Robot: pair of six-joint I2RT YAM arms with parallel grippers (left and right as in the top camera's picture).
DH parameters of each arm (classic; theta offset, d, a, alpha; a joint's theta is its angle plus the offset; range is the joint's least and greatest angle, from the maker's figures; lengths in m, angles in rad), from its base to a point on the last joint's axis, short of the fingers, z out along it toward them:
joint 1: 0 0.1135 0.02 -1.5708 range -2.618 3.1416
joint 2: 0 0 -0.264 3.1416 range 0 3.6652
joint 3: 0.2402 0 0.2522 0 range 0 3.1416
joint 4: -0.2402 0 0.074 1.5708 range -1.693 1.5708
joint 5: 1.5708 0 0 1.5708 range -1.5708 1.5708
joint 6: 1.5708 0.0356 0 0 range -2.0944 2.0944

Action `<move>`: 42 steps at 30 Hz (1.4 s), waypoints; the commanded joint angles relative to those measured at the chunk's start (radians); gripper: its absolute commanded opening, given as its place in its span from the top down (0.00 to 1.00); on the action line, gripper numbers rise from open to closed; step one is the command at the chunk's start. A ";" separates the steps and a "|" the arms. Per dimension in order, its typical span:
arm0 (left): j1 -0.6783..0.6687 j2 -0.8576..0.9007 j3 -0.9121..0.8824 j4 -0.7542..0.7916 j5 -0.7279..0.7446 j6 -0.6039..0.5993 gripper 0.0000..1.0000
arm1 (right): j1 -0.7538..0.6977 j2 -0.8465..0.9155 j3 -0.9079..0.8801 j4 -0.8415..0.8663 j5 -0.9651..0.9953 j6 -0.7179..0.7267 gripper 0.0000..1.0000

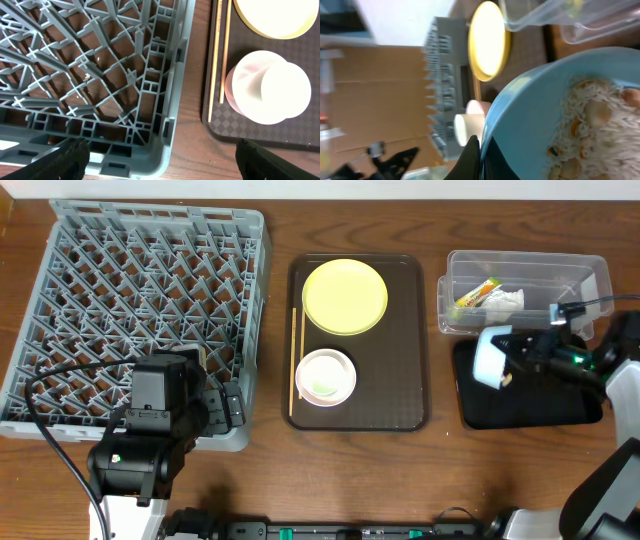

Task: Sort waste into correct bins and load items into the dishwasher
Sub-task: 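Tip the blue bowl over the black tray to dump the rice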

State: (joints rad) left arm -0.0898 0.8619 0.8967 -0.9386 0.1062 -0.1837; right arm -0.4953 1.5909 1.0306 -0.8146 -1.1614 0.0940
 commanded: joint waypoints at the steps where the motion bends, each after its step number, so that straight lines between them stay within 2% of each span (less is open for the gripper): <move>1: -0.003 -0.001 0.026 -0.002 0.010 -0.005 0.06 | -0.060 0.018 0.015 0.006 -0.142 -0.021 0.99; 9: -0.003 -0.001 0.026 -0.002 0.010 -0.005 0.06 | -0.201 0.020 0.013 0.041 -0.130 -0.021 0.99; 16: -0.003 -0.001 0.026 -0.003 0.010 -0.005 0.06 | -0.267 0.020 -0.013 0.044 -0.175 -0.014 0.99; 23: -0.003 -0.001 0.026 -0.003 0.010 -0.005 0.06 | -0.277 0.073 -0.014 0.047 -0.269 0.011 0.99; 33: -0.003 -0.001 0.026 -0.003 0.010 -0.005 0.06 | -0.277 0.319 -0.014 0.030 -0.397 0.009 0.99; 42: -0.003 -0.001 0.026 -0.002 0.010 -0.005 0.06 | -0.276 0.338 -0.014 0.006 -0.398 -0.010 0.99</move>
State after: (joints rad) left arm -0.0898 0.8619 0.8967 -0.9386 0.1062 -0.1837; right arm -0.7650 1.9293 1.0195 -0.8062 -1.5124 0.0978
